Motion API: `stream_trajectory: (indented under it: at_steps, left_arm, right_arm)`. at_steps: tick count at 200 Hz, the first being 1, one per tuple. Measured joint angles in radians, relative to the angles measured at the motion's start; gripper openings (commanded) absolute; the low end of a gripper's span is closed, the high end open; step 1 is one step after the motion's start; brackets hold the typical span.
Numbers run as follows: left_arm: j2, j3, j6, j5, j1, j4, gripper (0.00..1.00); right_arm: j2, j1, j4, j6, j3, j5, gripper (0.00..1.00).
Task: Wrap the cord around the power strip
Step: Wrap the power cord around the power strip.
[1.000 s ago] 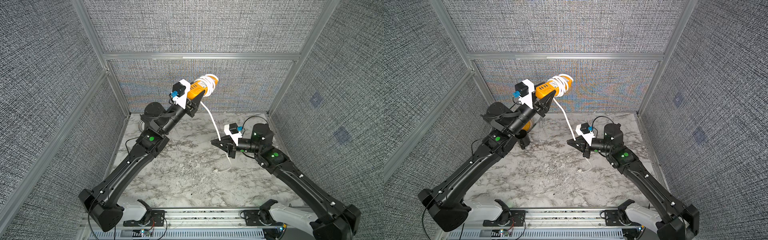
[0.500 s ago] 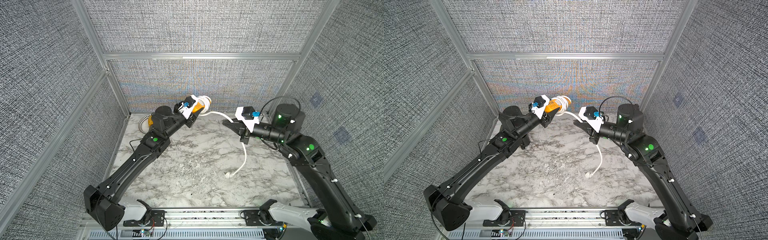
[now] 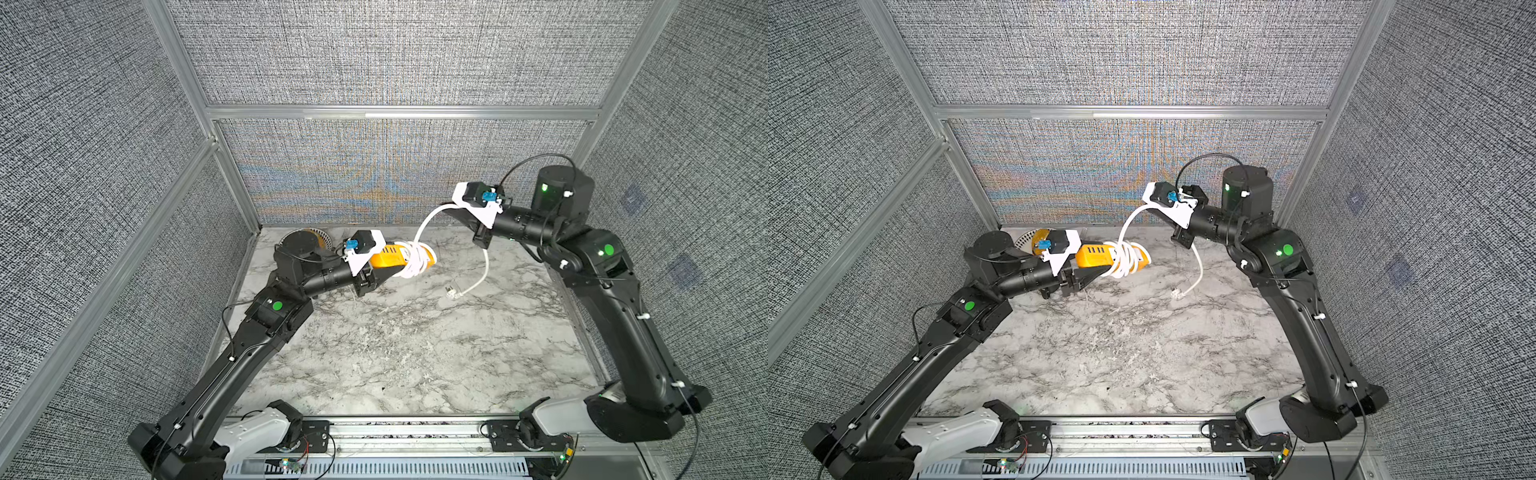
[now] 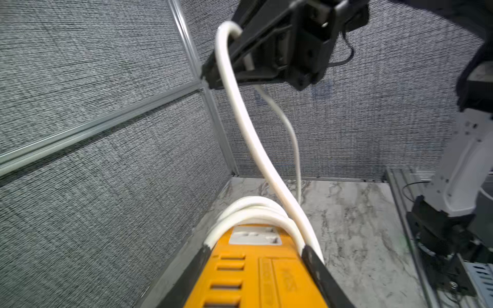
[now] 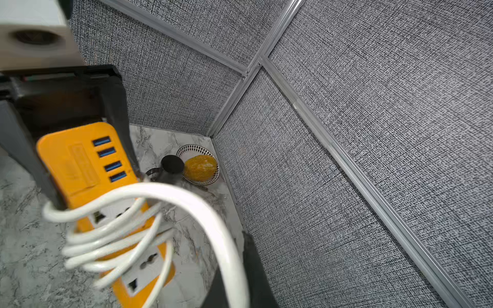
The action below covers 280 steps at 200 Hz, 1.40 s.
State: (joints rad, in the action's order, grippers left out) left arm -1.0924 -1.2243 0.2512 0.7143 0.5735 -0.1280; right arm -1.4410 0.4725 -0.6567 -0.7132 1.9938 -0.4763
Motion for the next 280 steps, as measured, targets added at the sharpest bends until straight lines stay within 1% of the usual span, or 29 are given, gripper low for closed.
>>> stream_trajectory:
  at_steps: [12, 29, 54, 73, 93, 114, 129, 149, 177, 185, 192, 206, 216, 223, 230, 256, 280]
  left_arm:
    - [0.012, 0.001, -0.028, 0.062, 0.001, -0.005, 0.00]
    - [0.032, 0.001, -0.098, 0.133, 0.006, 0.006, 0.00]
    - [0.039, -0.013, -0.204, 0.184, 0.025, 0.033, 0.00]
    - [0.028, -0.028, -0.304, 0.203, 0.047, 0.083, 0.00]
    - [-0.007, -0.075, -0.406, 0.208, 0.079, 0.129, 0.00]
    - [-0.046, -0.156, -0.463, 0.200, 0.117, 0.126, 0.00]
    - [-0.069, -0.212, -0.495, 0.194, 0.145, 0.110, 0.00]
    - [-0.082, -0.264, -0.506, 0.195, 0.171, 0.094, 0.00]
    - [-0.100, -0.312, -0.515, 0.198, 0.183, 0.076, 0.00]
    - [-0.105, -0.320, -0.513, 0.213, 0.184, 0.083, 0.00]
    - [-0.108, -0.332, -0.510, 0.241, 0.190, 0.122, 0.00]
    - [-0.103, -0.362, -0.494, 0.307, 0.203, 0.219, 0.00]
    - [-0.098, -0.378, -0.485, 0.329, 0.204, 0.278, 0.00]
    - [-0.097, -0.385, -0.479, 0.340, 0.203, 0.311, 0.00]
    - [-0.097, -0.390, -0.470, 0.345, 0.203, 0.330, 0.00]
    - [-0.103, -0.389, -0.433, 0.337, 0.204, 0.354, 0.00]
    - [-0.102, -0.380, -0.380, 0.273, 0.203, 0.351, 0.00]
  right_arm:
    - [-0.026, -0.001, -0.001, -0.010, 0.014, -0.004, 0.00]
    - [-0.063, -0.006, -0.001, -0.018, 0.022, -0.032, 0.00]
    - [-0.117, -0.009, 0.002, -0.018, 0.019, -0.092, 0.00]
    - [-0.154, -0.008, 0.026, -0.004, -0.008, -0.165, 0.00]
    - [-0.173, -0.002, 0.077, 0.031, -0.069, -0.251, 0.00]
    - [-0.156, 0.002, 0.167, 0.085, -0.179, -0.366, 0.00]
    - [-0.119, -0.003, 0.266, 0.141, -0.280, -0.451, 0.00]
    - [-0.066, -0.021, 0.399, 0.218, -0.389, -0.546, 0.00]
    - [-0.023, -0.040, 0.594, 0.338, -0.512, -0.642, 0.16]
    - [-0.016, -0.043, 0.628, 0.371, -0.544, -0.634, 0.20]
    - [-0.013, -0.050, 0.634, 0.404, -0.578, -0.615, 0.22]
    - [-0.016, -0.064, 0.644, 0.464, -0.652, -0.565, 0.24]
    - [-0.008, -0.076, 0.648, 0.507, -0.699, -0.554, 0.24]
    - [0.008, -0.083, 0.671, 0.532, -0.732, -0.551, 0.23]
    - [0.024, -0.090, 0.700, 0.555, -0.757, -0.552, 0.20]
    - [0.069, -0.107, 0.782, 0.617, -0.824, -0.557, 0.00]
    - [0.097, -0.111, 0.834, 0.665, -0.885, -0.561, 0.00]
